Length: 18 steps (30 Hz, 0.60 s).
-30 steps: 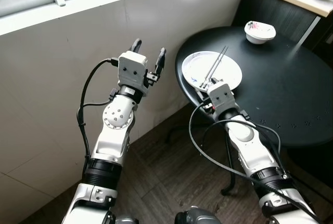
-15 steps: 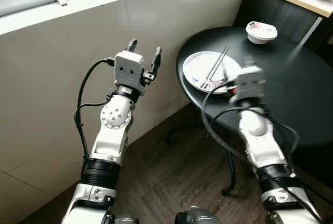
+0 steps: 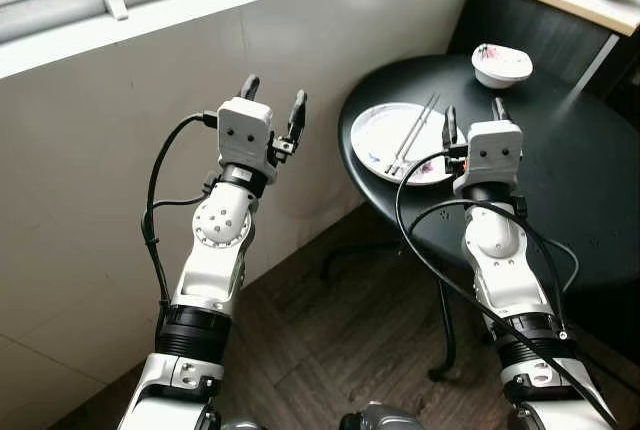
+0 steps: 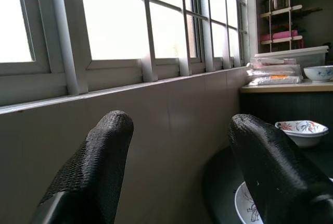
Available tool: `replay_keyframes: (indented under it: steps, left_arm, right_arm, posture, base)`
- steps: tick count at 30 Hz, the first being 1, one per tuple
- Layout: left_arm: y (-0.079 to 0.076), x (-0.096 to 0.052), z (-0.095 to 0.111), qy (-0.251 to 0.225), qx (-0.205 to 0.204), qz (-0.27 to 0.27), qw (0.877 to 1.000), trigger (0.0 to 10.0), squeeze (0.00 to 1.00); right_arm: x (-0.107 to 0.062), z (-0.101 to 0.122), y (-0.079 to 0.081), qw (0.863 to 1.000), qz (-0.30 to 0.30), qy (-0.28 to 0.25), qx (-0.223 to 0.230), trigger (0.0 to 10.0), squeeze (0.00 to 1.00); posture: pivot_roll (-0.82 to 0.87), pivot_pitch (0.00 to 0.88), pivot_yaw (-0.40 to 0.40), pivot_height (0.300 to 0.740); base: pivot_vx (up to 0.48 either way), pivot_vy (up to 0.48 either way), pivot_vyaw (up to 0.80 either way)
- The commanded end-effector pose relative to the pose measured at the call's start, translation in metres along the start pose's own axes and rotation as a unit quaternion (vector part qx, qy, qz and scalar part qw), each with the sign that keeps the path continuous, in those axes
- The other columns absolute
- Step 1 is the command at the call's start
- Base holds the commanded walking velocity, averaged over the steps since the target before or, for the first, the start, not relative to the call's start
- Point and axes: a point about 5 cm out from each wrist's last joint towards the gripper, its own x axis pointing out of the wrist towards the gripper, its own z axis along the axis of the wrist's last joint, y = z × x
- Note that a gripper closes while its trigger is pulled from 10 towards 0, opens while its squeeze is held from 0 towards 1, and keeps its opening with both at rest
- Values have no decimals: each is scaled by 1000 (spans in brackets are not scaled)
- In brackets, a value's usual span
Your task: Kitchen organization
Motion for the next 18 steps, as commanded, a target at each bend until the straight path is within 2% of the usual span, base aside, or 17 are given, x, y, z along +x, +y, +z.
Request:
replay_keyframes:
  steps: [1, 10, 18]
  left_arm:
    - [-2, 0, 0, 2, 5, -5, 1000, 10000, 0]
    - [-1, 2, 1, 2, 6, -5, 1000, 10000, 0]
    - [0, 3, 1, 0, 7, -5, 1000, 10000, 0]
  right_arm:
    - [0, 0, 1, 1000, 0, 0, 2, 10000, 0]
    - [-1, -3, 0, 1000, -3, 10, 10, 10000, 0]
    - [1, -7, -6, 999, -32, 27, 29, 10000, 0]
  posture:
    - [1, 0, -60, 740]
    - [2, 0, -60, 740]
    - [4, 0, -59, 740]
  base:
    - [292, 0, 0]
    - [309, 0, 0]
    - [319, 0, 0]
